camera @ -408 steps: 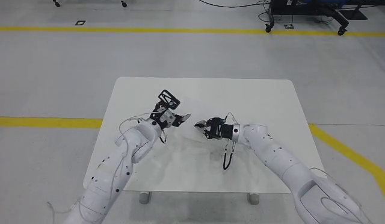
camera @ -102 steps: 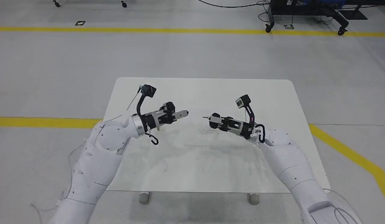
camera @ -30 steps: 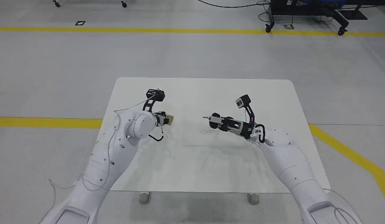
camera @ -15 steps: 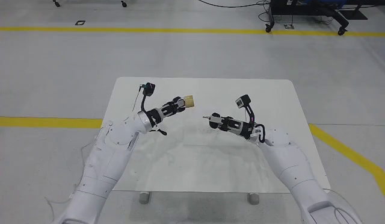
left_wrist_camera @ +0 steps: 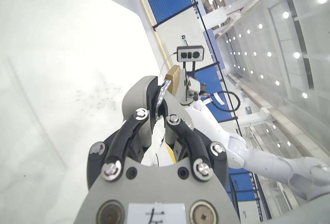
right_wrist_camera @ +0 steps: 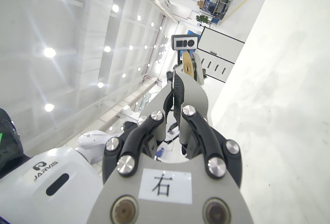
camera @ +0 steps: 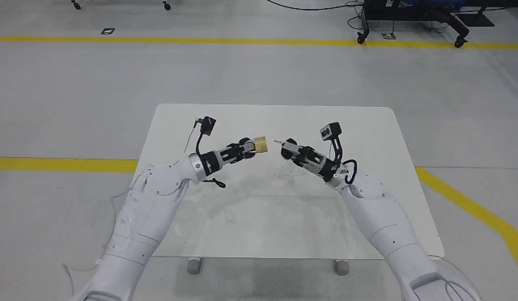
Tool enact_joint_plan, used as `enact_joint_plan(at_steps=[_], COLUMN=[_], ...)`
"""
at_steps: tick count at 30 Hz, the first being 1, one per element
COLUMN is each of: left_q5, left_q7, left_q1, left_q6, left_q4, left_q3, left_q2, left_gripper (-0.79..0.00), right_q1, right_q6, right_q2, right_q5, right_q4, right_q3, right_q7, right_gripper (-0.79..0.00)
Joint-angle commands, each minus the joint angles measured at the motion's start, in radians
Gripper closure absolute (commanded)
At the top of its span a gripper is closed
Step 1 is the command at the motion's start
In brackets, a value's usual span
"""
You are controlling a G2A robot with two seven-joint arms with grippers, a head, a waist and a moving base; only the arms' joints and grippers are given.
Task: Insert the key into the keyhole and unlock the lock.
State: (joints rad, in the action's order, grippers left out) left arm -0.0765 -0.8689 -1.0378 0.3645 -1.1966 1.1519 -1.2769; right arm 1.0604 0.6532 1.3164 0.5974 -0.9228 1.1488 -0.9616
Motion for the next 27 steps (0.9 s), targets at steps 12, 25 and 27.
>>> enact_joint_plan(at_steps=[12, 25, 27], left_q5=[0.02, -0.037, -0.037], left_q7=[-0.155, -0.105, -0.105], left_q1=[0.077, 0.083, 0.083], left_q6=[0.043, -0.025, -0.025], left_q4=[0.071, 0.117, 0.117], left_q3=[-0.097, -0.078, -0.078], left_q2=[-0.008, -0.004, -0.004], left_gripper=[0.0, 0.0, 0.0], right_q1=[-0.095, -0.114, -0.112], right_q6=[0.066, 0.073, 0.076], right_q2=[0.073, 0.087, 0.087], right_q5=[0.09, 0.167, 0.173], right_q4=[0.177, 0.211, 0.21], right_q3=[-0.128, -0.13, -0.125], right_q7=[0.01, -0.132, -0.13], right_gripper=[0.0, 0.0, 0.0])
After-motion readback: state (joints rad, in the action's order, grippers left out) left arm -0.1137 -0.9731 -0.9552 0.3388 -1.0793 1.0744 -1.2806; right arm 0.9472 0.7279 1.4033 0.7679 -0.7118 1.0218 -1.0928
